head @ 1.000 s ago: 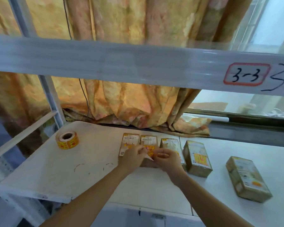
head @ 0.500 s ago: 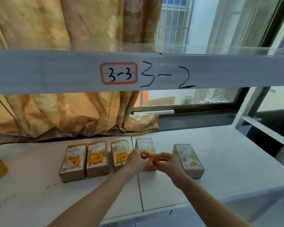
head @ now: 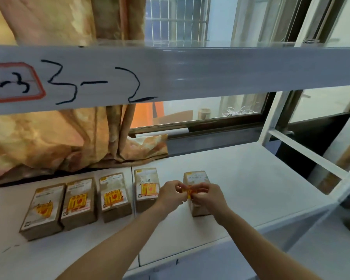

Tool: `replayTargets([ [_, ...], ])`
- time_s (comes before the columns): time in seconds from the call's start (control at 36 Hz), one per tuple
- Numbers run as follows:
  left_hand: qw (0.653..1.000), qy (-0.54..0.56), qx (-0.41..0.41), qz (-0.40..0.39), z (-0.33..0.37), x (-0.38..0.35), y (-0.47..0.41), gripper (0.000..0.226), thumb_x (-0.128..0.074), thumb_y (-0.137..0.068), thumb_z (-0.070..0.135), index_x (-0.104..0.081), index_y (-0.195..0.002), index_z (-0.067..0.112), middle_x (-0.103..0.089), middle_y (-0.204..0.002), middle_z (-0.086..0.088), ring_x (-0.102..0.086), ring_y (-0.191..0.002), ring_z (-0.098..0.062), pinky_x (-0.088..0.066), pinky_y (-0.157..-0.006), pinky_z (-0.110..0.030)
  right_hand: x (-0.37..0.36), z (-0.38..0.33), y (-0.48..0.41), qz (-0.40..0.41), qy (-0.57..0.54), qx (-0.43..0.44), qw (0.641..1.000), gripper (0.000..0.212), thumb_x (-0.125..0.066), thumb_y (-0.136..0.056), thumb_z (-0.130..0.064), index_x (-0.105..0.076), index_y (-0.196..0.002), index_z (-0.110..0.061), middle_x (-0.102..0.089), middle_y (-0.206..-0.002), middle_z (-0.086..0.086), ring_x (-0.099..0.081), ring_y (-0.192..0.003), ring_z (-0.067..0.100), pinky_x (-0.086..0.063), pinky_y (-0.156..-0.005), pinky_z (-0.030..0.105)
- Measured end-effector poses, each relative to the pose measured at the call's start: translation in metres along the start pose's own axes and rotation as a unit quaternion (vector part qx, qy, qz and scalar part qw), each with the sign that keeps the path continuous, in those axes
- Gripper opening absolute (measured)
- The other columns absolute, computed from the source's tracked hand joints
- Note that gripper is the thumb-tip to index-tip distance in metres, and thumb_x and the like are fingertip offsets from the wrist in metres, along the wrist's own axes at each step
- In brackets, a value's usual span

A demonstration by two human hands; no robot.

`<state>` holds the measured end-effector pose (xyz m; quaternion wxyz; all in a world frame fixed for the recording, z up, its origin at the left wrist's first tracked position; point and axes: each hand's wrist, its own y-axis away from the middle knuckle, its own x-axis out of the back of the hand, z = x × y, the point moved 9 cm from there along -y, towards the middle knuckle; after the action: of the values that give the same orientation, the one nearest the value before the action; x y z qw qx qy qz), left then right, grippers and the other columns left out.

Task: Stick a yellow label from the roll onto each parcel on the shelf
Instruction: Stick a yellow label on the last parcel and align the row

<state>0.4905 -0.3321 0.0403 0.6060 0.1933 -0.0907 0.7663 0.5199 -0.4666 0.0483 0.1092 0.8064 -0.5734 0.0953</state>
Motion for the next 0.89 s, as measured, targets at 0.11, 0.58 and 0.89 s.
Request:
replayTargets([
  [0.11, 1.000, -0.021, -0.004, 0.010, 0.008, -0.021, -0.014, 0.009, -0.064, -0.080, 0.012, -0.065, -0.086, 0.019, -0.067, -0.084, -0.004, -0.063, -0.074, -0.015, -0.047, -0.057, -0.020, 0.023, 0.004, -0.015, 0.031, 0.108, 0.029, 0.993, 0.013, -0.071, -0.077, -0.013, -0.073, -0.088, -0.019, -0.072, -0.094, 0.001, -0.066, -0.086, 0.011, -0.057, -0.077, 0.027],
  [0.58, 0.988, -0.141, -0.007, 0.059, -0.002, -0.062, -0.033, 0.009, -0.062, -0.085, 0.021, -0.059, -0.093, 0.018, -0.067, -0.102, -0.004, -0.063, -0.088, -0.016, -0.053, -0.073, -0.023, 0.031, 0.043, -0.046, 0.018, 0.267, 0.057, 0.962, 0.019, -0.063, -0.083, -0.018, -0.064, -0.102, -0.017, -0.069, -0.101, 0.004, -0.062, -0.087, 0.016, -0.050, -0.078, 0.022],
  [0.89, 0.986, -0.140, -0.006, 0.091, -0.003, -0.063, -0.027, 0.009, -0.059, -0.086, 0.023, -0.060, -0.095, 0.021, -0.067, -0.107, -0.001, -0.061, -0.093, -0.016, -0.049, -0.076, -0.022, 0.021, 0.050, -0.040, 0.041, 0.284, 0.090, 0.954, 0.019, -0.056, -0.084, -0.016, -0.060, -0.103, -0.016, -0.057, -0.097, 0.005, -0.055, -0.083, 0.015, -0.045, -0.072, 0.018],
])
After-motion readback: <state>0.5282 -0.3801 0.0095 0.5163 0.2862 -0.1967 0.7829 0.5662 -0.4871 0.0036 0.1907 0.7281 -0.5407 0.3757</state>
